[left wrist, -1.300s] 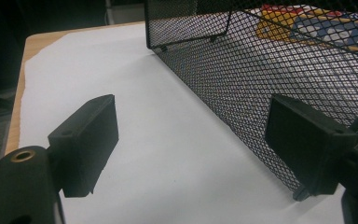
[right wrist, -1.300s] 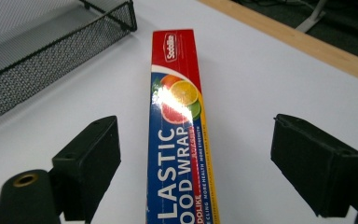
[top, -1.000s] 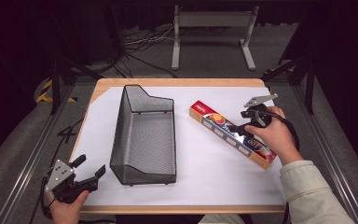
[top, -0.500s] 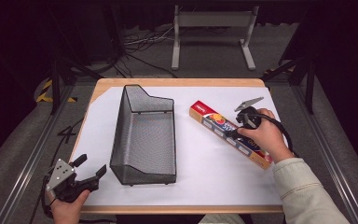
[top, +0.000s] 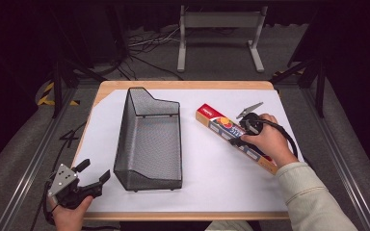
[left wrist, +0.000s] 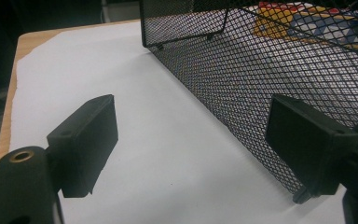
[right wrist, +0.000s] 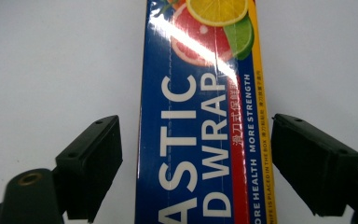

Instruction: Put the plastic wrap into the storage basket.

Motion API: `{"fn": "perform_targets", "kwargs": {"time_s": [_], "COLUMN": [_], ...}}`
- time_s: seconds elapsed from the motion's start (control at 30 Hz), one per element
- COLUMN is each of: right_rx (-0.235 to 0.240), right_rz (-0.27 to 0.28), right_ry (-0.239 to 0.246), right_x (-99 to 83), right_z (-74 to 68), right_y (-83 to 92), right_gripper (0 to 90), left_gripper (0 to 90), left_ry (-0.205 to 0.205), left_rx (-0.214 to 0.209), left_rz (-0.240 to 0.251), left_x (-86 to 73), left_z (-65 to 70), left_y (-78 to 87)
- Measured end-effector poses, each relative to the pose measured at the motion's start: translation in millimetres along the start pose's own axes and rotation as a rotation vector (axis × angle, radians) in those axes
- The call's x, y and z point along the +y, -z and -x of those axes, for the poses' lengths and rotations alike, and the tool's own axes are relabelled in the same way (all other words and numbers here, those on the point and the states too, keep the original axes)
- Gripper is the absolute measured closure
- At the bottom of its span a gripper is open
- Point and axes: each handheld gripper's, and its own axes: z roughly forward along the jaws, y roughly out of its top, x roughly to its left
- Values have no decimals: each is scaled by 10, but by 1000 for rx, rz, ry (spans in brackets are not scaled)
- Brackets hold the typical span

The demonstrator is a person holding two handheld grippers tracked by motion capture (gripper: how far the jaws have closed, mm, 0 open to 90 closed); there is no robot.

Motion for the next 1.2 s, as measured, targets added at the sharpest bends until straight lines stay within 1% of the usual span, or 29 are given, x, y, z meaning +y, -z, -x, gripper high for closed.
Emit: {"fn": "perform_targets", "kwargs": {"time_s": [0.17, 0.27, 0.33, 0.37, 0.4, 0.47, 0.53, 0.63, 0.83, 0.9, 1.0, 1.07, 1.2], "right_rx": [-13, -11, -12, -5, -6, -24, -25, -24, -48, -41, -37, -39, -41], "right_rz": [-37, -70, -77, -93, -98, -109, -111, -111, -114, -120, -118, -116, -95], "right_ry": [14, 30, 35, 44, 44, 56, 44, 41, 34, 11, 5, 2, -8], "right_x": [-3, 0, 3, 14, 18, 27, 33, 35, 43, 56, 66, 100, 150], "right_z": [7, -2, -5, -20, -27, -31, -27, -27, -62, -82, -88, -109, -135], "right_y": [-39, -80, -88, -107, -113, -112, -104, -101, -93, -79, -63, 2, 106], "right_gripper": [231, 259, 273, 322, 332, 374, 389, 393, 402, 403, 404, 405, 405], "left_gripper": [177, 177, 177, 177, 177, 177, 177, 177, 177, 177, 177, 177, 177], "left_ry": [-1, 4, 4, 5, 1, 2, 3, 4, 5, 4, 5, 8, 9], "left_rx": [0, -1, 0, 0, 0, 1, 1, 1, 2, 2, 3, 3, 3], "left_rz": [-3, -2, -2, -2, -4, -2, -1, 0, 0, 0, -1, -1, -1], "left_x": [0, -2, -2, -3, -2, -4, -5, -6, -5, -5, -5, -6, -6], "left_z": [0, 3, 3, 2, -2, -4, -5, -6, -7, -7, -11, -12, -12], "left_y": [-3, -6, -6, -6, -5, -5, -6, -6, -4, -4, 0, 0, 1]}}
